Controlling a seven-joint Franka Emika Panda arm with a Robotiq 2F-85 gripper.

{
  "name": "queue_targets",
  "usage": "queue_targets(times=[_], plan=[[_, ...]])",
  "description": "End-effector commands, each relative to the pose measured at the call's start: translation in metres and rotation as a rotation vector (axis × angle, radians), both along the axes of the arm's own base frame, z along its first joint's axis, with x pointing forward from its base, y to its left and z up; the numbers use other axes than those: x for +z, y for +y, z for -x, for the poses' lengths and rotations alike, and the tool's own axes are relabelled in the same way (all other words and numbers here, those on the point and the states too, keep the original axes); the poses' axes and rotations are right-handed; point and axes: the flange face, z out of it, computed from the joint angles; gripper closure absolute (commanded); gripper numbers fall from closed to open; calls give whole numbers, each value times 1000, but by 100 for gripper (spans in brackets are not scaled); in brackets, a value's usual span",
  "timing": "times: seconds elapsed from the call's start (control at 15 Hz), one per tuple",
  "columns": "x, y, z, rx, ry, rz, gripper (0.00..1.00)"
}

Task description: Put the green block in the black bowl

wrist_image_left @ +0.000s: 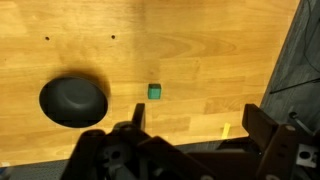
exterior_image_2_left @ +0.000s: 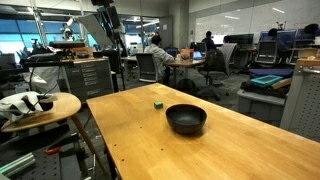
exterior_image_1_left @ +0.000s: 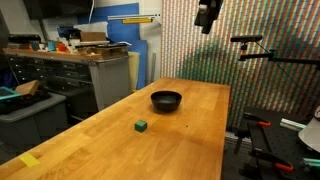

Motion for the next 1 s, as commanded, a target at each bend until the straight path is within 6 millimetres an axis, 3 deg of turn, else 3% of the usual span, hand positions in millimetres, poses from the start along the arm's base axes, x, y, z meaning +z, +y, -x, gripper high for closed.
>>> queue_targets(times=[0.0, 0.27, 0.67, 0.93], plan=[[-4, 10, -15, -8, -1, -5, 0], [-24, 24, -39, -20, 16, 0, 0], [-58, 53, -90, -49, 32, 6, 0], [-83, 62, -125, -67, 25, 57, 0]])
